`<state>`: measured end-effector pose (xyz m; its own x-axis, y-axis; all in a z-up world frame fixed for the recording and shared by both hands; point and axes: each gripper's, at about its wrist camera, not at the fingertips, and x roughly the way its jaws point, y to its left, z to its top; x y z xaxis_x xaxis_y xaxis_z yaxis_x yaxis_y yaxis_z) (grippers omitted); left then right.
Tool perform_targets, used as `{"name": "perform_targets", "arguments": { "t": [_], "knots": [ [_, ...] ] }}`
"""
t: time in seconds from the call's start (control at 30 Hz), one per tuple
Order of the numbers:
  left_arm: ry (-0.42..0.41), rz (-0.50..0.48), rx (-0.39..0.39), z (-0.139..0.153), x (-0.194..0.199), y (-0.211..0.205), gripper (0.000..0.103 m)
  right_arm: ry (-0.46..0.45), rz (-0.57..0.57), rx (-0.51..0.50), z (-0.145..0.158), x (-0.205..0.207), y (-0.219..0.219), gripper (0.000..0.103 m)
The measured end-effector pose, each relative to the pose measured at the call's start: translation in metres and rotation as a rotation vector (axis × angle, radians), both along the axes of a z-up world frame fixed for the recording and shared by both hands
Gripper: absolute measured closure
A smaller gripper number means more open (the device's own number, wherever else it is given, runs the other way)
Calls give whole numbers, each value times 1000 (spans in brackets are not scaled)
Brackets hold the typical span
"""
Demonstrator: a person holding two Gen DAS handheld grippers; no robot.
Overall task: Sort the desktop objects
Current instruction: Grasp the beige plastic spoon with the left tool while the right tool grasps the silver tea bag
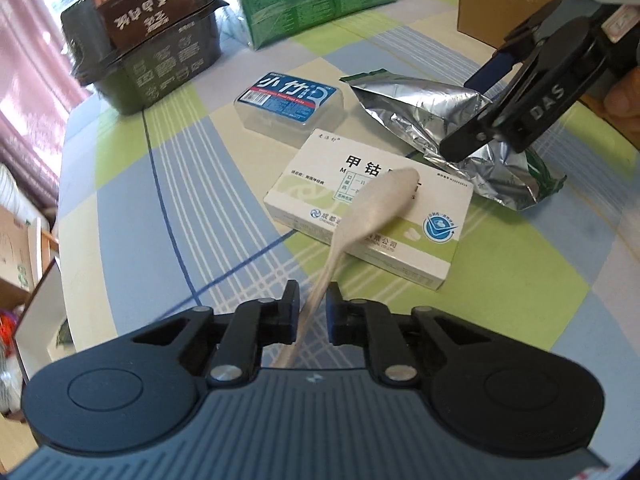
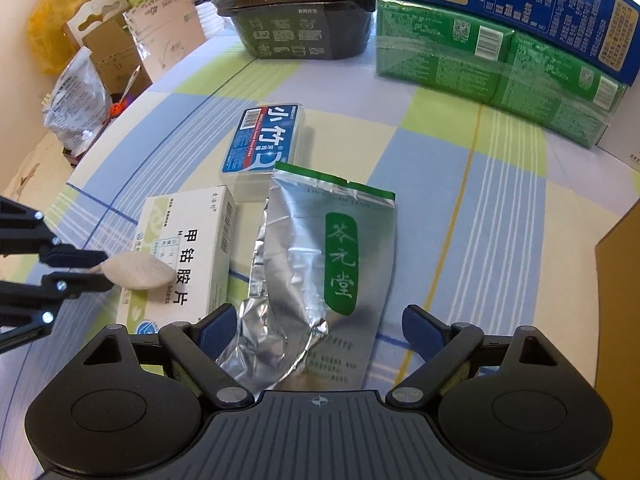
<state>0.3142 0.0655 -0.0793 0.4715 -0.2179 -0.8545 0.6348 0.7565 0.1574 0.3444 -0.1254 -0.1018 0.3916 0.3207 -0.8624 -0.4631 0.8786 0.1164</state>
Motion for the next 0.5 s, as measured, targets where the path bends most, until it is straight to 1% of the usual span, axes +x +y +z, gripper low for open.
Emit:
{"name": "perform_targets", "arguments": {
  "t": [0.13,0.23,0.3,0.4,0.43,0.5],
  "knots": [
    [-6,-8,-11,0,-4,-2,93,13,-1,4,-8,4,4,16],
    [-13,-13,-18,-2,-3,-5,88,-6,7,-5,-10,3,8,16],
    [-21,-5,-27,-3,-1,-5,88,-13,19,-20,-10,2,11,17],
    [-22,2,-30,-4,0,-7,88,-25,35,-36,-10,-2,13,24],
    [-20,4,-27,-4,-1,-8,88,-27,36,-40,-9,-3,13,31],
    [-15,12,-22,-4,-2,-9,88,-24,31,-35,-8,-6,11,36]
  ]
}}
